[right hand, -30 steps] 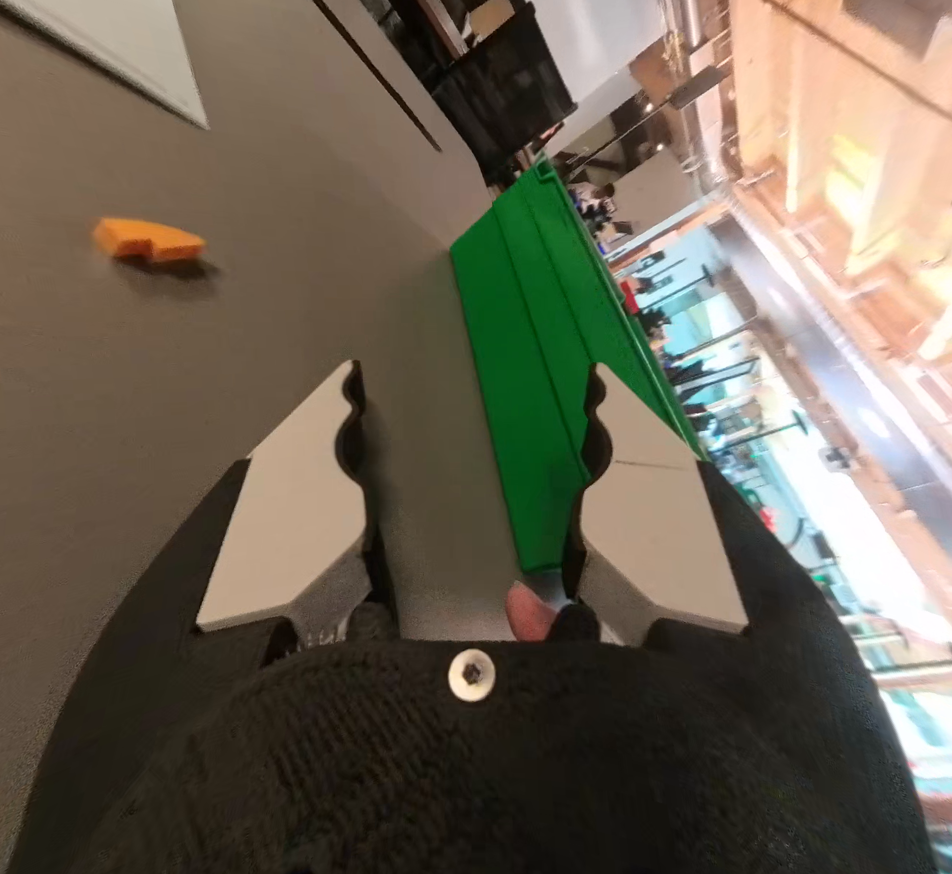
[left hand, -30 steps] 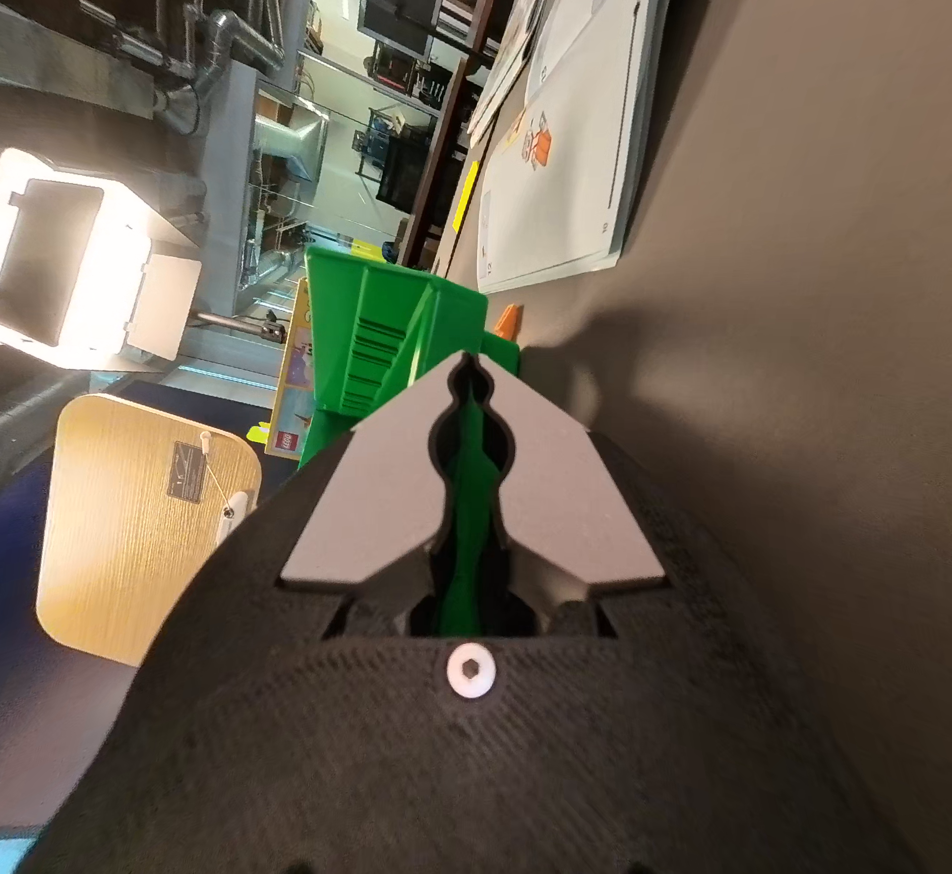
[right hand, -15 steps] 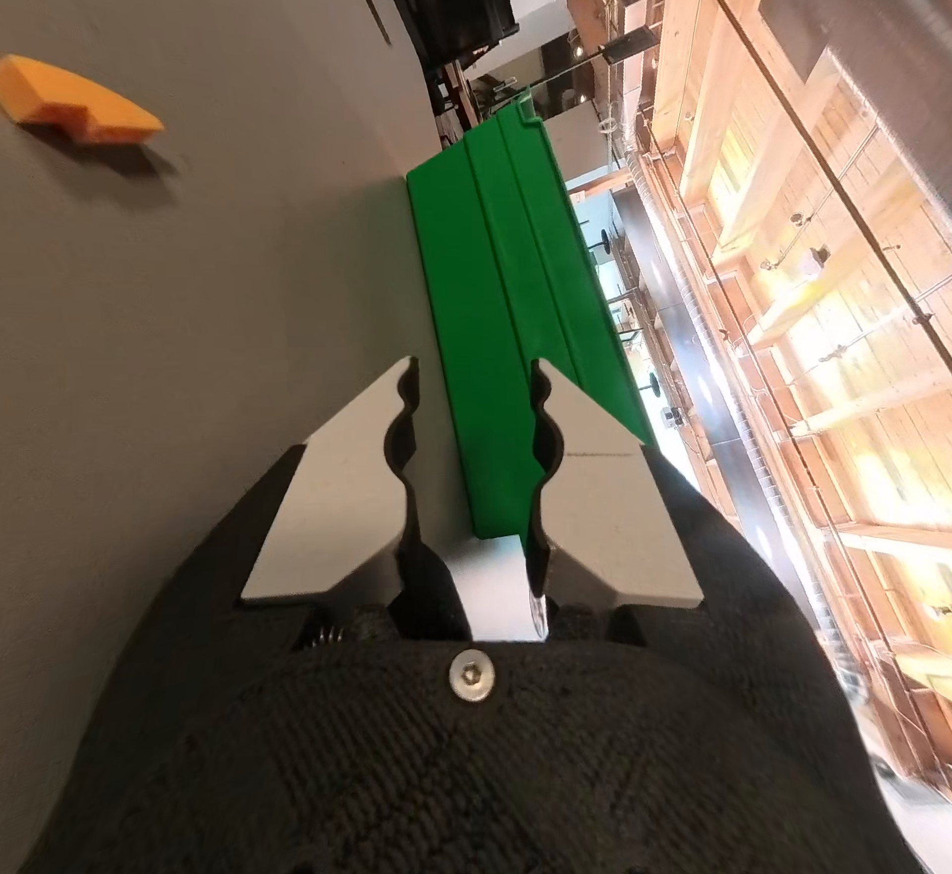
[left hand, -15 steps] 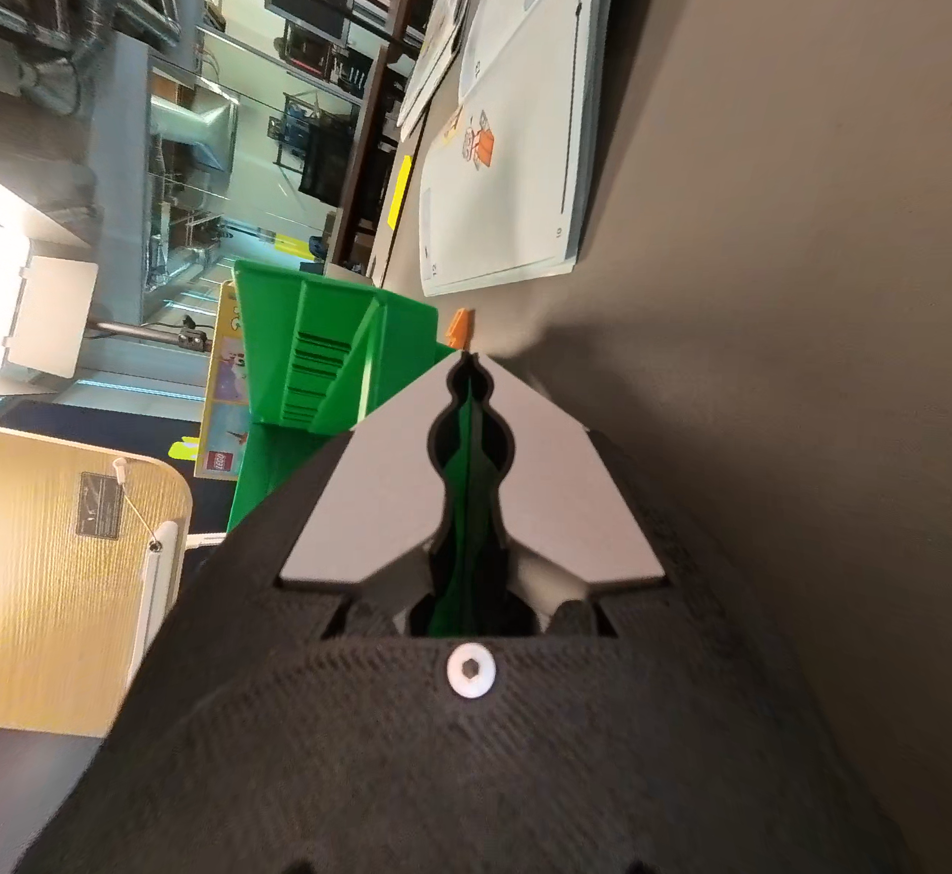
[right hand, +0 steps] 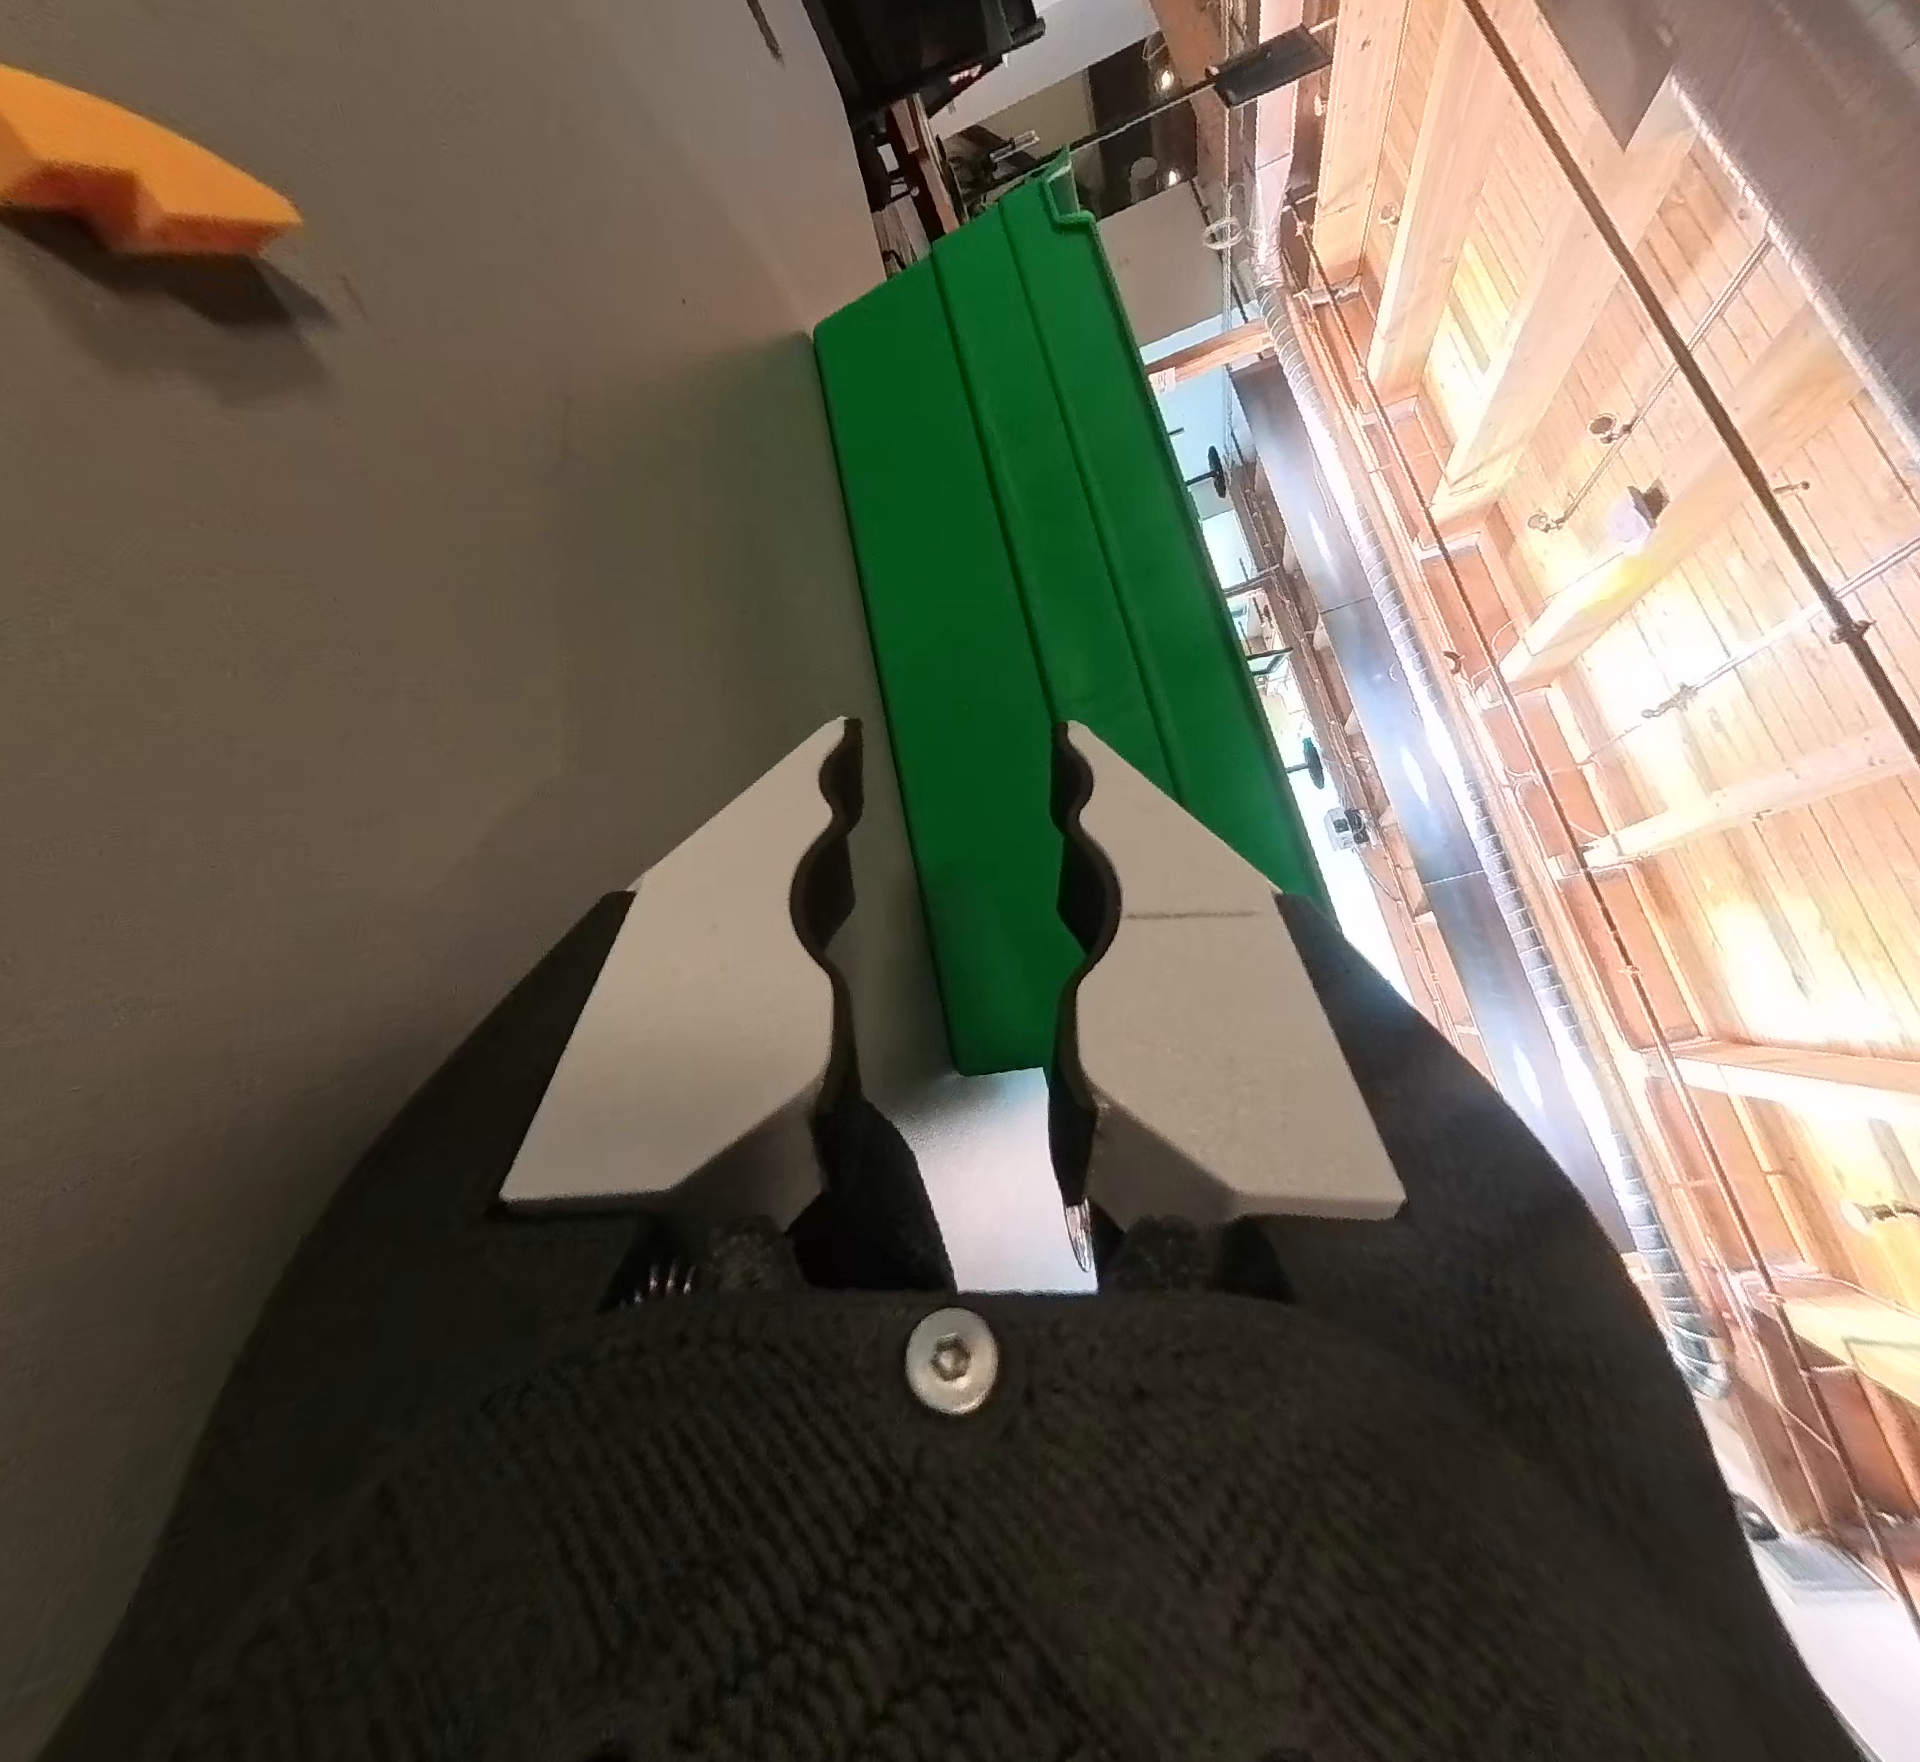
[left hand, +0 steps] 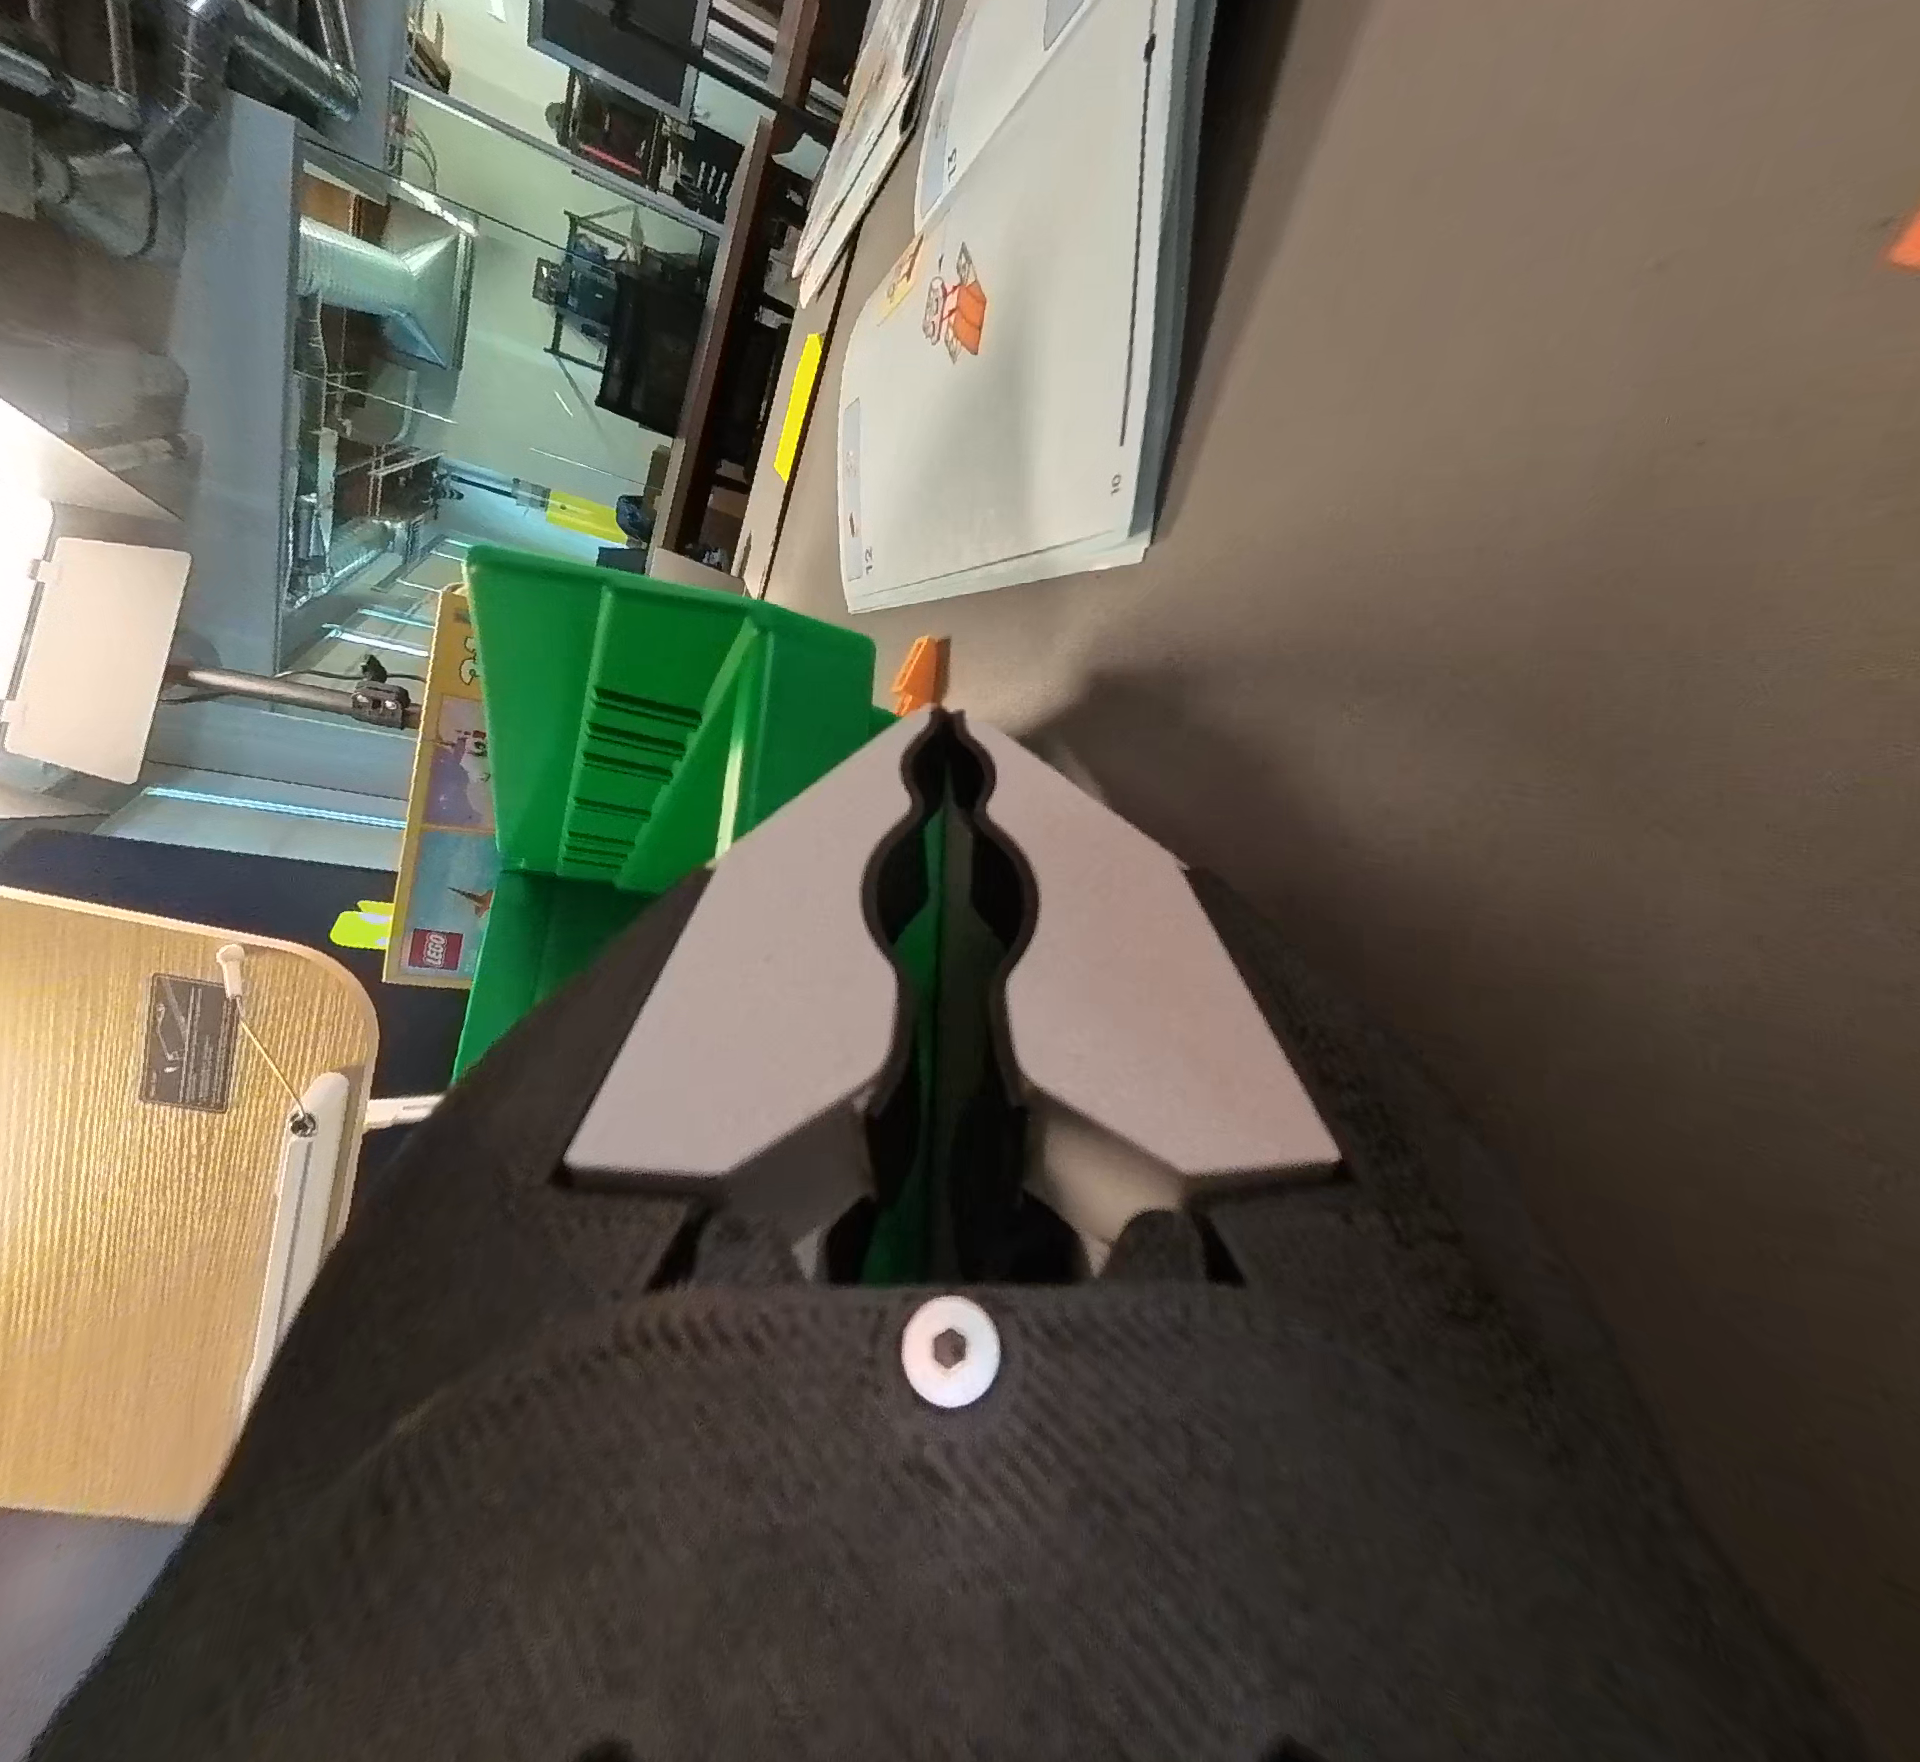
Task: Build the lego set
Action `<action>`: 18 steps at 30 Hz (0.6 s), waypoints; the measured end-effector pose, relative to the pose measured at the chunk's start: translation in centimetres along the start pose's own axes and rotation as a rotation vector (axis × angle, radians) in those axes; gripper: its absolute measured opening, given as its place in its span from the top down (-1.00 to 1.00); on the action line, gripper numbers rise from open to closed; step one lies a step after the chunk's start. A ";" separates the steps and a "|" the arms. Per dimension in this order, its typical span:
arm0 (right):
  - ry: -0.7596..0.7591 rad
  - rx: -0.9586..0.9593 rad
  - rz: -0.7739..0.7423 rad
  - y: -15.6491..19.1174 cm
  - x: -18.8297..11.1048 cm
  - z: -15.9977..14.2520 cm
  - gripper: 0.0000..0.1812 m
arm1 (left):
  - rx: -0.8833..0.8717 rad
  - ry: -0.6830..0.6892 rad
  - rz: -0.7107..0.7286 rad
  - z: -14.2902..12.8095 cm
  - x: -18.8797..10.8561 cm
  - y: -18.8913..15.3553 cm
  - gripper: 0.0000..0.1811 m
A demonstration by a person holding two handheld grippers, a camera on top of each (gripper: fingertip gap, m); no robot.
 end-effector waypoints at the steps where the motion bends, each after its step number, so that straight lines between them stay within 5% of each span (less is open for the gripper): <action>1: 0.001 0.000 0.000 0.0 0.0 0.0 0.62 | 0.001 -0.005 -0.001 0.1 0.0 0.0 1.00; 6: -0.025 0.138 -0.031 -1.7 -0.5 0.0 0.55 | 0.002 -0.008 0.005 0.1 0.0 0.0 1.00; 9: 0.068 0.483 -0.181 -8.2 -3.2 -4.3 0.55 | 0.002 -0.009 0.009 0.1 0.0 0.1 1.00; 14: 0.120 0.789 -0.374 -19.2 -17.7 -15.8 0.45 | 0.002 -0.009 0.018 0.1 0.0 0.2 1.00; 16: 0.222 0.867 -0.391 -18.6 -24.3 -22.2 0.46 | 0.002 -0.010 0.020 0.2 0.0 0.2 1.00; 18: 0.405 0.924 -0.365 -14.1 -30.3 -29.0 0.46 | 0.003 -0.011 0.023 0.2 0.0 0.2 1.00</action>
Point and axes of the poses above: each gripper's, where its closed fingertips meet, x out along the fingers, z out of its top, y = z × x across the jaws, the point moved 1 cm from there along -x, back along the fingers, and after that the axes turned 1 degree about -x, right-handed, at the moved point
